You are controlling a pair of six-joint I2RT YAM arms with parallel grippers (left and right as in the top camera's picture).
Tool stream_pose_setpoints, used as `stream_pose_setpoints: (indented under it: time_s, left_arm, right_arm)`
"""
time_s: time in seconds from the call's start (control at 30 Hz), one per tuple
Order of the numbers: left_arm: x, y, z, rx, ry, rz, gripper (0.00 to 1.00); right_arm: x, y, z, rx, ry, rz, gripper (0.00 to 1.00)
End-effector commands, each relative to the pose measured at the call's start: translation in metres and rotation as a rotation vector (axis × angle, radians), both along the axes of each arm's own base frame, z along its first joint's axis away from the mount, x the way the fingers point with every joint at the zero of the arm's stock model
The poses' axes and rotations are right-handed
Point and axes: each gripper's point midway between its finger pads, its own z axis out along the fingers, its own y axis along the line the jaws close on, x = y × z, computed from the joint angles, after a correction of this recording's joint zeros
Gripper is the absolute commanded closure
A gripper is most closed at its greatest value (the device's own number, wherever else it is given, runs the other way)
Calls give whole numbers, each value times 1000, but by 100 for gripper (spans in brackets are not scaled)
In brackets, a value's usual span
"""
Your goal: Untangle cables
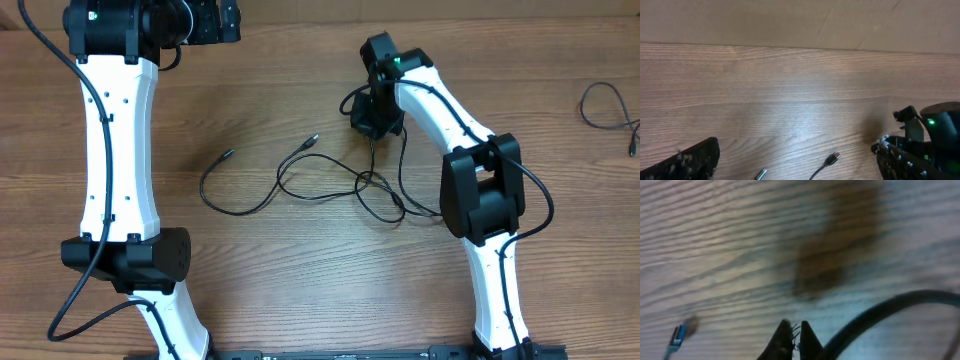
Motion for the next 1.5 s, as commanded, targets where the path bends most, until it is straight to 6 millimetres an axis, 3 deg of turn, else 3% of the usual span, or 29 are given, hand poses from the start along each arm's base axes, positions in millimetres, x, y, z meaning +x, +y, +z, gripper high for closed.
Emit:
stream_pose_setpoints:
  time_s: [0.0, 0.03, 0.07, 0.2, 0.3, 0.4, 0.53, 0.6, 0.77, 0.87, 1.0, 1.13, 1.33, 1.37, 1.47]
  left_arm:
    - [3, 3, -4, 17, 2, -16, 0]
    - [3, 6, -4, 16, 3, -9, 0]
    - [3, 9, -4, 15, 4, -4, 0]
    - [4, 8, -3, 11, -2, -7, 0]
    - [5, 7, -1, 19, -12, -23, 0]
    - [6, 5, 0, 28, -22, -53, 0]
    - [6, 4, 0, 49, -33, -85, 0]
    - [5, 0, 1, 54, -38, -116, 0]
    - [3, -10, 2, 36, -48, -187, 0]
    - [2, -10, 1, 45, -43, -197, 0]
    - [-1, -9, -2, 52, -27, -200, 0]
    - [-2, -9, -4, 54, -21, -203, 0]
    - [-3, -9, -4, 56, -21, -206, 0]
    - [-3, -9, -4, 56, -22, -205, 0]
    - [-3, -9, -4, 57, -22, -205, 0]
  right_arm:
    - [23, -3, 32, -7, -123, 82, 96]
    - [40, 0, 80, 10, -240, 131, 96]
    - [56, 2, 145, 32, -391, 173, 96]
    - [55, 1, 286, 89, -688, 201, 96]
    - [29, -1, 368, 154, -857, 222, 96]
    - [4, -3, 415, 188, -969, 257, 96]
    - [-21, -7, 451, 207, -1060, 284, 96]
    - [-24, -8, 457, 210, -1074, 284, 96]
    - [-24, -16, 470, 190, -1130, 290, 96]
    - [-17, -42, 494, 88, -1237, 234, 96]
    - [-11, -116, 533, -141, -1364, 24, 96]
    - [-16, -194, 547, -317, -1380, -182, 96]
    - [-39, -309, 540, -581, -1278, -462, 96]
    - [-51, -337, 535, -654, -1230, -534, 96]
    - [-68, -374, 531, -738, -1178, -625, 96]
